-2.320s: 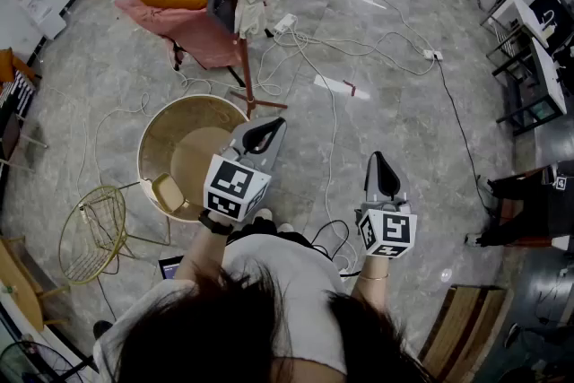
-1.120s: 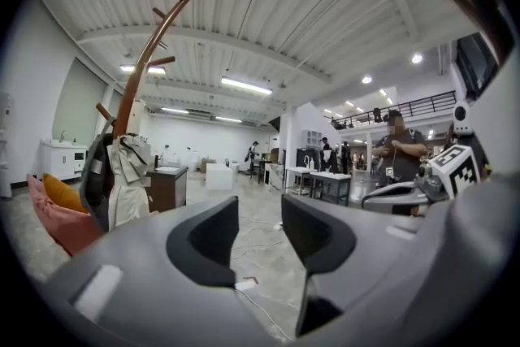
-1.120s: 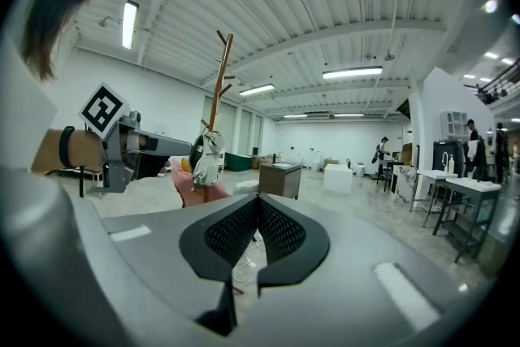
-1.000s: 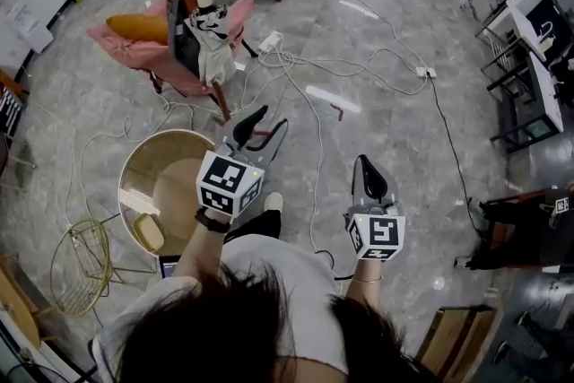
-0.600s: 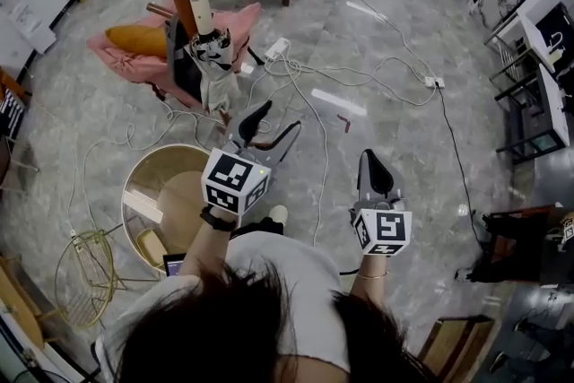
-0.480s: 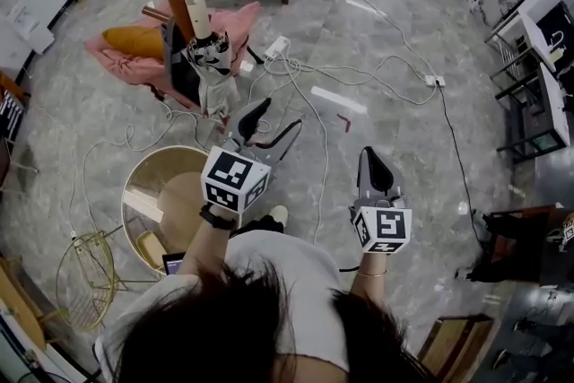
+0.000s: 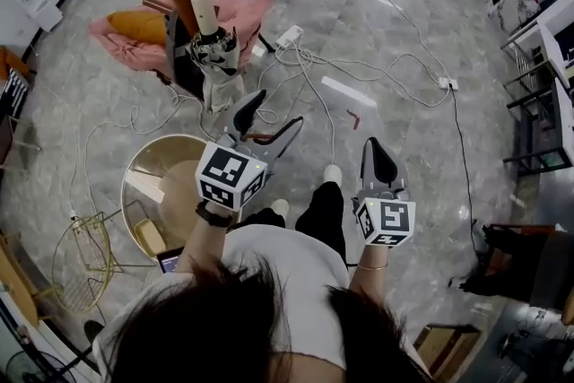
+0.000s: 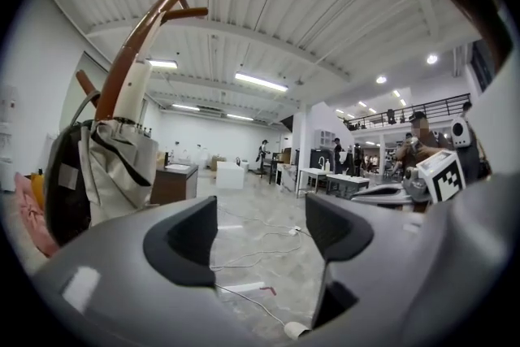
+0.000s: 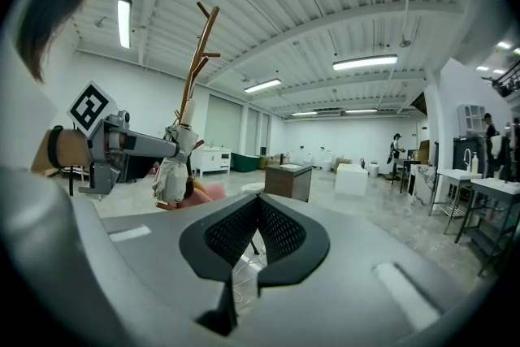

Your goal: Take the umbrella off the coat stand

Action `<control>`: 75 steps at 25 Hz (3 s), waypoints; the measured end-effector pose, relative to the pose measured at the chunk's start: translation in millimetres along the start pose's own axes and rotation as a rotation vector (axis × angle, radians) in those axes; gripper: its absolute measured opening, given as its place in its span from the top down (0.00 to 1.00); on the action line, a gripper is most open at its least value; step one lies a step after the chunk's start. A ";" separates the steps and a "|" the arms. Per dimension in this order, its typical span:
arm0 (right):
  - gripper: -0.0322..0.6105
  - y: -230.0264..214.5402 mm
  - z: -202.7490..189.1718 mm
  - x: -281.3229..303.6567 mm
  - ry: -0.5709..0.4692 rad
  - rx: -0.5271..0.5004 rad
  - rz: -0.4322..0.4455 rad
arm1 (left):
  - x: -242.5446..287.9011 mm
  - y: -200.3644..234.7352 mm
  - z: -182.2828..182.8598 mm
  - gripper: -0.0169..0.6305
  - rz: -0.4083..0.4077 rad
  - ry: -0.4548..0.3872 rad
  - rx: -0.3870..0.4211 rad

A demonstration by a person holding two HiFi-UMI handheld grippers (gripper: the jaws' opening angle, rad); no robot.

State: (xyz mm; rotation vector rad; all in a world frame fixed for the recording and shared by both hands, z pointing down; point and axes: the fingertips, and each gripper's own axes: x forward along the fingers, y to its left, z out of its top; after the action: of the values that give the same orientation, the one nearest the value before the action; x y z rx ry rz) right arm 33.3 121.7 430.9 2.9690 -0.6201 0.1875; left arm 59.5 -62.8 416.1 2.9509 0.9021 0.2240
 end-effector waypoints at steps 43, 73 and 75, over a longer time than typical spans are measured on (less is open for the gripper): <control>0.95 94.5 54.3 258.1 -0.049 -0.034 1.234 | -41.4 91.9 30.4 0.34 1.195 -0.099 -0.090; 0.95 128.1 35.4 279.0 0.037 -0.044 1.260 | -28.2 176.3 3.3 0.28 1.084 -0.085 -0.141; 0.95 127.7 35.3 281.1 0.037 -0.044 1.253 | -26.2 179.6 3.2 0.28 1.074 -0.091 -0.134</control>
State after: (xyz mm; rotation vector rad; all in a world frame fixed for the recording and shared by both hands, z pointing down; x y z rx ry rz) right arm 240.8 -109.2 445.3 2.0619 -2.2749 0.2859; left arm 137.7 -226.4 425.5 2.9329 -0.7373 0.1559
